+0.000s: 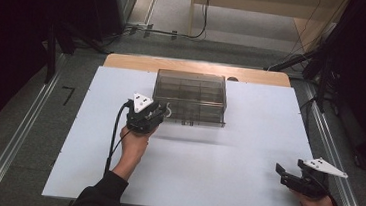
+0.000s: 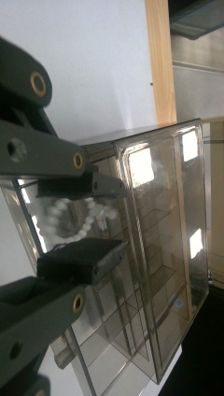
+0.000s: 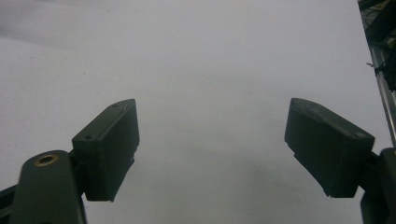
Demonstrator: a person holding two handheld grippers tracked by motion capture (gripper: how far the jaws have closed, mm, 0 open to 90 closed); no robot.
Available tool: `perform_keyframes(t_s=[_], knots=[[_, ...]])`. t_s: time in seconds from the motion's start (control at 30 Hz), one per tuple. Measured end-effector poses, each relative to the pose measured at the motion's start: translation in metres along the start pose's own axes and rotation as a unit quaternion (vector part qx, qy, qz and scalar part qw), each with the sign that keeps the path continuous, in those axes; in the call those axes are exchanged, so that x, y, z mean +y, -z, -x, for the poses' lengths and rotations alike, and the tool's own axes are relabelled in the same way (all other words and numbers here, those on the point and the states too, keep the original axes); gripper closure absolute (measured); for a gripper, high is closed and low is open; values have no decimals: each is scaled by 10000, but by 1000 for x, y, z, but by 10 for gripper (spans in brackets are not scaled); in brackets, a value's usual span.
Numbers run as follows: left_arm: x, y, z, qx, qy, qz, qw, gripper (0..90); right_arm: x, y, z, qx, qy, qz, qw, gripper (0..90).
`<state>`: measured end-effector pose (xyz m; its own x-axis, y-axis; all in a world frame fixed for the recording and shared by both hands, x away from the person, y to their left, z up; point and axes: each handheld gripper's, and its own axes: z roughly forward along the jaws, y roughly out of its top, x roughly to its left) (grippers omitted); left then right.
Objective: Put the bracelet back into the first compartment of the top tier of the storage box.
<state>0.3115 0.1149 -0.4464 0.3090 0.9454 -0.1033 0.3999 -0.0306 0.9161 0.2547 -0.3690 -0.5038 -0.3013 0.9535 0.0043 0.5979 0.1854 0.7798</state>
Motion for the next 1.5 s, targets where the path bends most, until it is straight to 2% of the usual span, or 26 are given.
perform_keyframes(t_s=[0.2,0.37,0.53,0.67,0.83,1.03,1.33,1.5], knots=[[0,2,2,-11,-24,28,10000,587,0,0,0,2,1,1,10000,166],[1,4,2,65,-40,43,10000,477,0,0,0,-1,-2,-2,10000,166],[1,6,2,148,-68,54,9999,418,0,0,0,-2,-4,-7,10000,166],[1,8,3,264,-71,42,9996,352,0,0,0,-3,-2,-7,10000,166],[1,10,2,480,-67,-2,9988,215,0,0,0,-6,5,-9,10000,166],[1,13,-1,588,28,-88,9982,110,0,0,0,-4,-2,-15,10000,166],[-1,26,-6,719,110,-40,9973,68,0,0,-1,-9,-9,-7,10000,166],[-4,35,-9,707,145,-16,9974,68,0,1,-1,-9,5,-1,10000,166]])
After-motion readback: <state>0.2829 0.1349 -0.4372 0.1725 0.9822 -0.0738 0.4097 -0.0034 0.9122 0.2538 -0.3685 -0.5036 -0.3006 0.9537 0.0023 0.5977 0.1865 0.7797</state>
